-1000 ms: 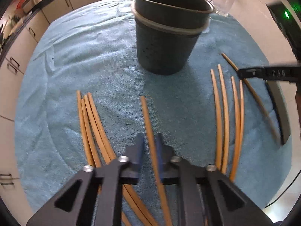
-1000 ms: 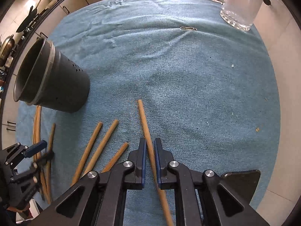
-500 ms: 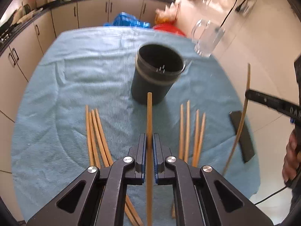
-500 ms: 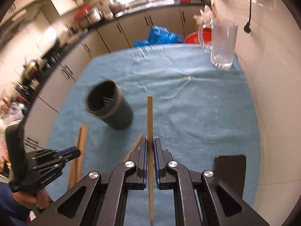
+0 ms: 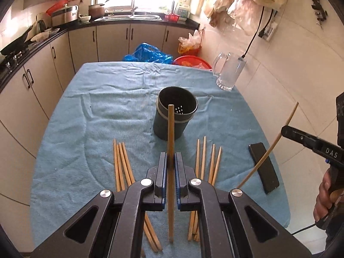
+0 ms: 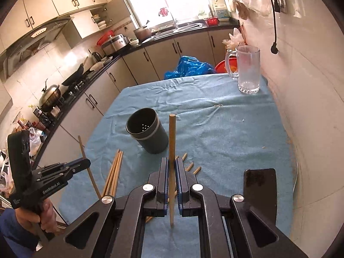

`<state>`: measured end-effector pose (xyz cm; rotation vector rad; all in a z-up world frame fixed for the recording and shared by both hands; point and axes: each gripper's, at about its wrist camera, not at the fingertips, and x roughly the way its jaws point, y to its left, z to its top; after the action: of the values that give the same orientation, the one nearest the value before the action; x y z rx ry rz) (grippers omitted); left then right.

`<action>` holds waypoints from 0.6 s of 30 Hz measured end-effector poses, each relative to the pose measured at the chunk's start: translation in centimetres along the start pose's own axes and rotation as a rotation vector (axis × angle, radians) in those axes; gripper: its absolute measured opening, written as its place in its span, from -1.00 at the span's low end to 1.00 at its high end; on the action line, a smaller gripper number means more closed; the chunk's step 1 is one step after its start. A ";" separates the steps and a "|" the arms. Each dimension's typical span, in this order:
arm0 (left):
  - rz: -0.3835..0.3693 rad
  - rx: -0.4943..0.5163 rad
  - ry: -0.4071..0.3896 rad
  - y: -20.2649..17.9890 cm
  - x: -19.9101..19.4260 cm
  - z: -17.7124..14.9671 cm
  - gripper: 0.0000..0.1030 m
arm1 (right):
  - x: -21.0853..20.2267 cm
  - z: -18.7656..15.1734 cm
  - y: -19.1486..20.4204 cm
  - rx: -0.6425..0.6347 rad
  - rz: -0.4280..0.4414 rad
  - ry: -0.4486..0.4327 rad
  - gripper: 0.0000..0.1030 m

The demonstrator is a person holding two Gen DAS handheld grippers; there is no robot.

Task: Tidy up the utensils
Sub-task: 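Lift the held chopsticks upright and carry both toward the black holder cup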

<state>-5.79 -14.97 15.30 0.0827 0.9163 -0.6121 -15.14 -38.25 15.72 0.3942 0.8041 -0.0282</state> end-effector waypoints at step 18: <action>-0.001 -0.013 -0.052 -0.1 -1.8 0.9 -0.88 | -1.8 0.4 0.1 -0.002 0.019 -0.052 -0.87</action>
<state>-6.03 -14.52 17.27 0.0547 0.8701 -0.6061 -16.10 -38.59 17.31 0.3976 0.7487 -0.0198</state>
